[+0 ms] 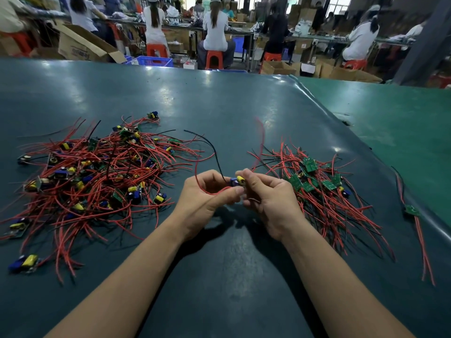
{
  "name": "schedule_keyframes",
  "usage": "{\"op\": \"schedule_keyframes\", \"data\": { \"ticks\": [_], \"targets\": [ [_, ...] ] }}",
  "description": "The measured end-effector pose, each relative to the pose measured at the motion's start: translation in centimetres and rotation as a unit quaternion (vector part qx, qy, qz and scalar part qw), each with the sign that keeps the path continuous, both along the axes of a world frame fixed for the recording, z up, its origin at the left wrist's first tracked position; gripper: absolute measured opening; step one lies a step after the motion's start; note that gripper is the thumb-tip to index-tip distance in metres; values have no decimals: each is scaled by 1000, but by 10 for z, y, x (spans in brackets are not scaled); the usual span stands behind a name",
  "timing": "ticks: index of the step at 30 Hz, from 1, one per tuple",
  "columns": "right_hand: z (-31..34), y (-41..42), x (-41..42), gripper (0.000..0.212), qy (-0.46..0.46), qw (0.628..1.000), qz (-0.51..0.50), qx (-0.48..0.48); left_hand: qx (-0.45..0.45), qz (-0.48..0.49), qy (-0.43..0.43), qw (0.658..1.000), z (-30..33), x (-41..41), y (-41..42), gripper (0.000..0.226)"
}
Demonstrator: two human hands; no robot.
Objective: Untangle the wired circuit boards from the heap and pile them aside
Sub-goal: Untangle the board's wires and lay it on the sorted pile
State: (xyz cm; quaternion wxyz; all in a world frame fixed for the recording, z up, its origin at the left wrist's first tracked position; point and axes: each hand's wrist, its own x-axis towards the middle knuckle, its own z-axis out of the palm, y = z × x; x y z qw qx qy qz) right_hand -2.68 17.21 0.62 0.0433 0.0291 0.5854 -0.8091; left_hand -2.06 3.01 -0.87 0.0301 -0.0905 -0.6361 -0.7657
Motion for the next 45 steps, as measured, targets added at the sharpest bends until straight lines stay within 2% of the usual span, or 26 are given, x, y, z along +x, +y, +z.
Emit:
{"op": "schedule_keyframes", "data": {
  "ticks": [3, 6, 8, 10, 14, 19, 22, 24, 29, 33, 35, 38, 42, 45],
  "targets": [
    [-3, 4, -2, 16, 29, 996, -32, 82, -49, -6, 13, 999, 0, 2, 3, 14],
    [-5, 8, -5, 16, 61, 990, -69, 110, -38, 7, 13, 999, 1, 2, 3, 19],
    [-5, 11, -8, 6, 78, 982, -113, 134, -37, 4, 12, 999, 3, 3, 2, 16],
    [-7, 14, -10, 11, 96, 972, -143, 162, -35, -2, 7, 999, 5, 5, 3, 14],
    [-10, 14, -11, 16, 146, 960, -144, 190, -31, -5, 3, 999, 5, 5, 4, 16],
    [-10, 22, -19, 14, 87, 974, -185, 100, -35, -22, -5, 999, 6, 6, 1, 12],
    [-12, 26, -22, 14, 116, 957, -215, 159, -39, -25, -8, 999, 6, 6, 2, 21],
    [-13, 24, -21, 16, 140, 948, -217, 187, -44, -24, -8, 999, 7, 7, 1, 18],
    [-8, 30, -24, 14, 107, 959, -245, 98, -14, -44, -19, 999, 9, 7, -5, 20],
    [-7, 33, -21, 18, 116, 954, -250, 121, 3, -54, -13, 998, 9, 6, -6, 16],
    [-5, 34, -21, 12, 105, 953, -265, 100, 13, -54, -17, 998, 10, 6, -7, 15],
    [-3, 36, -21, 17, 100, 951, -282, 75, 26, -62, -25, 997, 12, 7, -8, 15],
    [1, 33, -19, 21, 53, 973, -224, -6, 73, -33, -26, 996, 13, 5, -6, 16],
    [3, 24, -13, 41, -38, 997, -70, -8, 85, -6, -25, 996, 11, 2, -7, 17]
  ]
}}
